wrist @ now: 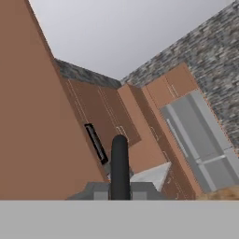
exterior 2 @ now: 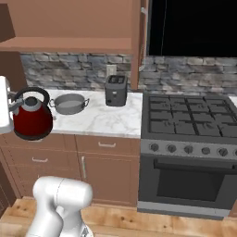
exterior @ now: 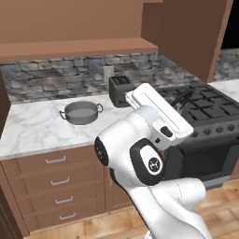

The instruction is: Pick the kettle from the cabinet and place it on a stove burner. Then pick the pot from the counter and place it on another stove burner. Finally, turn both burners on.

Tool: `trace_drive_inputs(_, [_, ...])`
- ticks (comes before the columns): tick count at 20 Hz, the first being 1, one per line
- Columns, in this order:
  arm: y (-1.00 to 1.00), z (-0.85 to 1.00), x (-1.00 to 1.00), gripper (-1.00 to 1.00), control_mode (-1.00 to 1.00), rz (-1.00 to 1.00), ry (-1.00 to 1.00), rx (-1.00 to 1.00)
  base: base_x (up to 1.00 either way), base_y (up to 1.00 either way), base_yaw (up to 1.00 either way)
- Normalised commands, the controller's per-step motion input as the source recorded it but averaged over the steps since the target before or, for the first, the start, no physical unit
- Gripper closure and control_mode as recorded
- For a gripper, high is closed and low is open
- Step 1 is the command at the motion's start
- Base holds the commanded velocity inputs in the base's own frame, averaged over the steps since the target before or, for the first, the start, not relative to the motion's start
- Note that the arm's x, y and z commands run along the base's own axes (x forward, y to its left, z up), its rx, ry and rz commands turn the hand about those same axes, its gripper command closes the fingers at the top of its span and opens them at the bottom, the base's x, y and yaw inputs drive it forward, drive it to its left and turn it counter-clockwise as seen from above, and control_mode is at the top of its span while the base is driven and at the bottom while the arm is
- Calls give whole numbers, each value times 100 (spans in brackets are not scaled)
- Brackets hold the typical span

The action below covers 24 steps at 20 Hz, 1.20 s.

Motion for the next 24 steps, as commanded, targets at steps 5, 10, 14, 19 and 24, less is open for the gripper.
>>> trace_drive_inputs(5, [0, 0, 0, 100, 100, 0, 0, 0, -46, -58, -6])
trace_drive_inputs(10, [0, 0, 0, 100, 100, 0, 0, 0, -41, -59, -6])
trace_drive_inputs(14, [0, 0, 0, 100, 100, 0, 0, 0, -24, -61, -6])
trace_drive_inputs(19, [0, 0, 0, 100, 100, 0, 0, 0, -11, -65, -5])
trace_drive_inputs(24, [0, 0, 0, 100, 100, 0, 0, 0, 0, -67, -3])
